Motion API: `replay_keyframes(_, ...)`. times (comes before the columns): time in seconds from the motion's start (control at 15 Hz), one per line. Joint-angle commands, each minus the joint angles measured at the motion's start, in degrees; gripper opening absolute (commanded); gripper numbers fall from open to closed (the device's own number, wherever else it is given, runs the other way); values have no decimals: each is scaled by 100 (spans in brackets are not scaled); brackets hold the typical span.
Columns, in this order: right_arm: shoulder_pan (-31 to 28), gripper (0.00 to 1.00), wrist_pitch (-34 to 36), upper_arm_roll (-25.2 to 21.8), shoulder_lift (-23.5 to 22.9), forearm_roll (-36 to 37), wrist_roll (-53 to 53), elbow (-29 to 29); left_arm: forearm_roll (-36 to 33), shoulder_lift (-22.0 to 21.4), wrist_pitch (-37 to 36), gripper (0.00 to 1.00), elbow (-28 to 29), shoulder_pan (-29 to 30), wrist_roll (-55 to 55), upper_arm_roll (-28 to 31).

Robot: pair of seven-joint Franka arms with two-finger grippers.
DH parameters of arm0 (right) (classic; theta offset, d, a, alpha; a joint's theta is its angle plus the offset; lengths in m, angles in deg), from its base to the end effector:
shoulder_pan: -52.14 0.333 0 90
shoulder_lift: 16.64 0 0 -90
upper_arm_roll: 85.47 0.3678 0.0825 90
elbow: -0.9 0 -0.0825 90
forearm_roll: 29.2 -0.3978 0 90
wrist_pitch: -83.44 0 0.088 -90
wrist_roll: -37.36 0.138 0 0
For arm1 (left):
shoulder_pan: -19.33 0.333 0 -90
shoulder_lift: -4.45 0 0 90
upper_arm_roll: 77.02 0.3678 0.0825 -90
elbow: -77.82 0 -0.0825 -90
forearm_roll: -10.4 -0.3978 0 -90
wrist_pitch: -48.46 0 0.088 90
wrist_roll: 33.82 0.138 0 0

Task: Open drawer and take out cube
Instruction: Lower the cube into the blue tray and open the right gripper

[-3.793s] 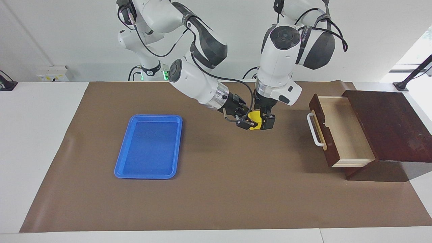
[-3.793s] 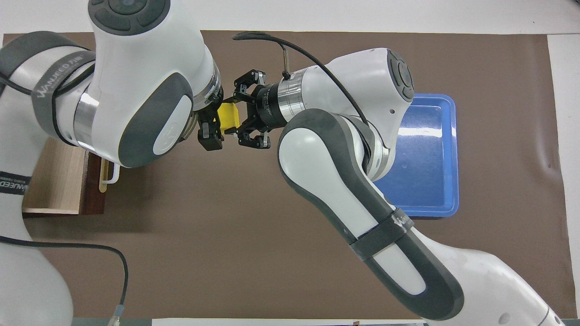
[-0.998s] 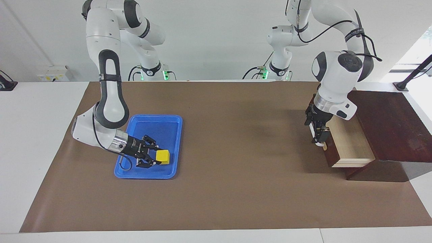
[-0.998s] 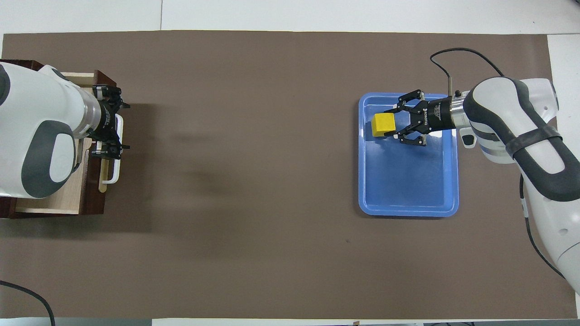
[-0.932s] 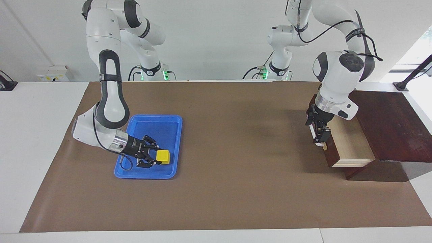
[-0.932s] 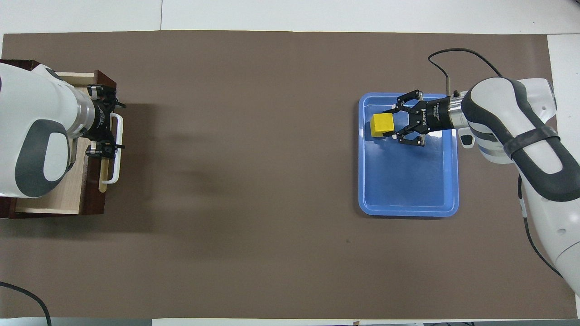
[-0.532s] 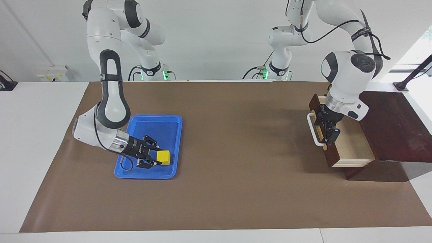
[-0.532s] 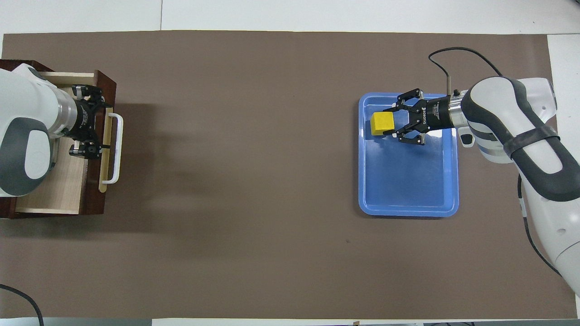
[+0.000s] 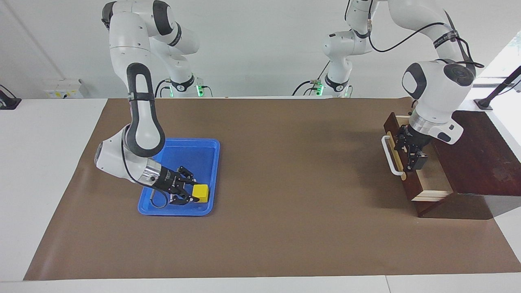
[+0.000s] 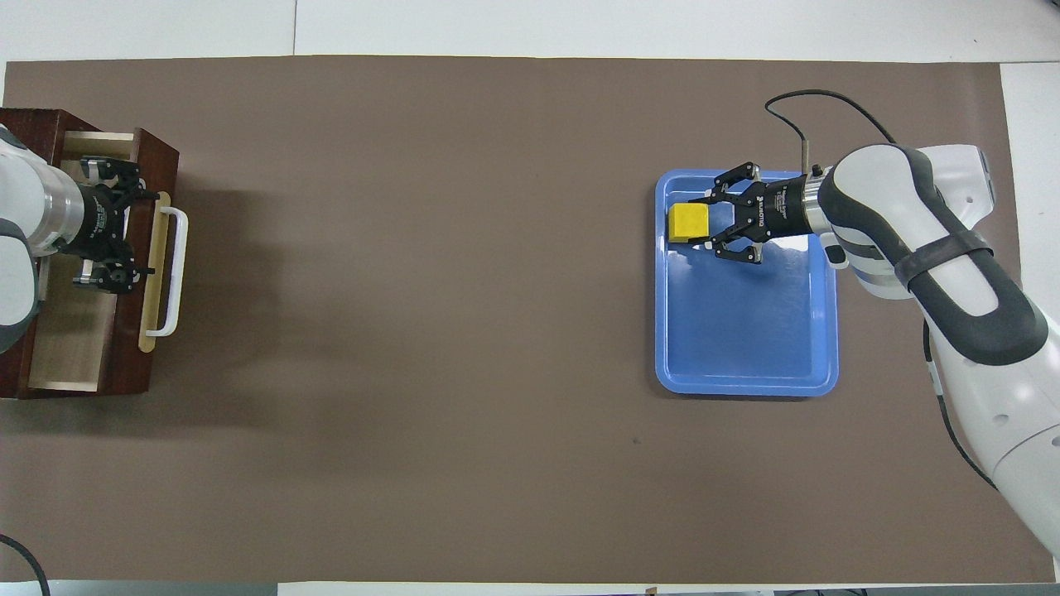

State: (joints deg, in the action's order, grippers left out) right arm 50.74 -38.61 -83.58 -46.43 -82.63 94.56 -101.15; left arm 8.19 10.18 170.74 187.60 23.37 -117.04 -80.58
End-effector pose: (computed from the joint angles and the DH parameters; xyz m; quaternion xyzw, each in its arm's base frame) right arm 0.6877 0.0602 0.2786 -0.6512 0.6599 0.2449 0.2839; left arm 0.6170 0.0089 0.4673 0.7495 0.6592 0.0535 0.0287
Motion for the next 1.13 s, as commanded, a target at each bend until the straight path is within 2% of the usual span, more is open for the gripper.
replay_keyframes(0.0, 18, 30, -152, 12, -36, -159, 10, -51, -262, -142, 95, 100, 166, 360, 139, -14)
replay_keyframes(0.07, 26, 56, -187, 12, -36, -151, 10, -60, -297, -142, 121, 100, 157, 474, 244, -14)
replay_keyframes(0.13, 61, 73, -196, 12, -28, -150, 18, -60, -332, -142, 121, 100, 157, 588, 402, -14)
replay_keyframes(0.2, 96, 99, -196, 12, -28, -150, 27, -51, -393, -142, 121, 100, 149, 676, 525, -14)
replay_keyframes(0.33, 97, 100, -196, 12, -19, -150, 97, -25, -464, -133, 147, 100, 140, 878, 701, -14)
replay_keyframes(0.67, 106, 100, -170, 12, 7, -142, 343, 107, -464, -98, 60, 100, 26, 853, 729, -5)
replay_keyframes(0.93, 97, 100, -90, 12, 69, -80, 712, 467, -464, -194, -492, 100, -281, 519, 772, -40)
replay_keyframes(1.06, 97, 100, 67, -5, 165, -45, 984, 677, -403, -274, -931, 100, -658, 484, 834, -101)
